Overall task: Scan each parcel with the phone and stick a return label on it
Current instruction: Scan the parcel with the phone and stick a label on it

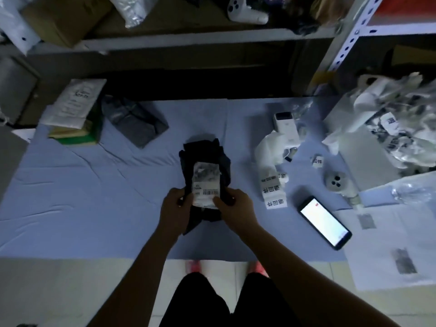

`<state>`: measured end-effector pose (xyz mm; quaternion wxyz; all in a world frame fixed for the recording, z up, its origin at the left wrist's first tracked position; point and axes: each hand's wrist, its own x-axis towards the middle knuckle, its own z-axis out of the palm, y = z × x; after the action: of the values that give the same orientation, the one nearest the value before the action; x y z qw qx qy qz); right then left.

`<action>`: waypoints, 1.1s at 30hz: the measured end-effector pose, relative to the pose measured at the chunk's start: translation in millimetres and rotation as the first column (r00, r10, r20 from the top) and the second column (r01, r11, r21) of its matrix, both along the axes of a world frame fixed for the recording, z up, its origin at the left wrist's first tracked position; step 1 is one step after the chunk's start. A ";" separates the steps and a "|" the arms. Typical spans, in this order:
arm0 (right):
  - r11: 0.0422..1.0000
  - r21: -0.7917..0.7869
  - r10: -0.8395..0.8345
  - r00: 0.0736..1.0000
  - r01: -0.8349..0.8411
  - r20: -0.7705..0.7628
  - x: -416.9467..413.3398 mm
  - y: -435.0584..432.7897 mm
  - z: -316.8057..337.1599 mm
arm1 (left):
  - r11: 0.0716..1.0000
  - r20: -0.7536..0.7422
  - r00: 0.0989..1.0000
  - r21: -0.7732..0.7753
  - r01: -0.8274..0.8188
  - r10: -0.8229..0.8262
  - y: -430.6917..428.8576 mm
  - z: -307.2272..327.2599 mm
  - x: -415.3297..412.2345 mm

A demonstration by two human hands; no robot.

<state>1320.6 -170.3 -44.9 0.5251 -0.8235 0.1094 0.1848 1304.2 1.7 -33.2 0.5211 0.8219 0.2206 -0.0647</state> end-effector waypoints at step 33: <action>0.715 -0.626 0.342 0.937 -0.311 -0.075 -0.3 -270.2 -64.4 | 0.865 -0.079 0.862 0.077 -0.496 0.501 -160.3 -25.1 -54.3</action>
<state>1320.3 -440.5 -109.3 0.1813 -0.9612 0.0057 0.2080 1249.9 -158.6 -58.3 0.4865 0.7466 0.4521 0.0388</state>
